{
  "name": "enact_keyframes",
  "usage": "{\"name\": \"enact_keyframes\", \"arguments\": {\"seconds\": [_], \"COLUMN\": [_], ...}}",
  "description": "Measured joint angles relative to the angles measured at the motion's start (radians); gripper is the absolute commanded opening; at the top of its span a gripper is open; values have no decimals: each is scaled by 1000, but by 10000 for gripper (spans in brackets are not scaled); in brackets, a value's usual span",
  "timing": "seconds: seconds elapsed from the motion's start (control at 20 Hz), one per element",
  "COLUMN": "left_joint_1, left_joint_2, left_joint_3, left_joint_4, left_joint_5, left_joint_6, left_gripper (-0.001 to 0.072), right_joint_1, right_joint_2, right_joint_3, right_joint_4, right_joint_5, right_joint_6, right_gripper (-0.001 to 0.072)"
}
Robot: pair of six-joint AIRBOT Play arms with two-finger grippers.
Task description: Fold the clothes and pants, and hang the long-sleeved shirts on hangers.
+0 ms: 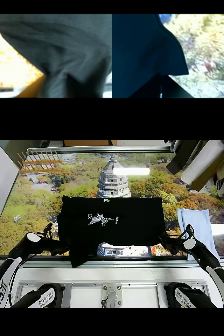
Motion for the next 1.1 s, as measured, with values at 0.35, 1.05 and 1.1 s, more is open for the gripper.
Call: {"name": "enact_keyframes", "arguments": {"seconds": [0.35,1.05,1.1], "left_joint_1": [0,-80,-76], "left_joint_2": [97,251,208], "left_joint_3": [80,250,294], "left_joint_4": [121,224,228], "left_joint_5": [-170,-463,-457], "left_joint_6": [11,-12,-12], "left_gripper": [8,8,9], "right_joint_1": [-45,-86,-71], "right_joint_2": [96,39,-2], "right_joint_3": [61,393,436], "right_joint_4": [-106,-313,-314], "right_joint_5": [156,696,699], "right_joint_6": [0,-179,-181], "right_gripper": [9,8,8]}}
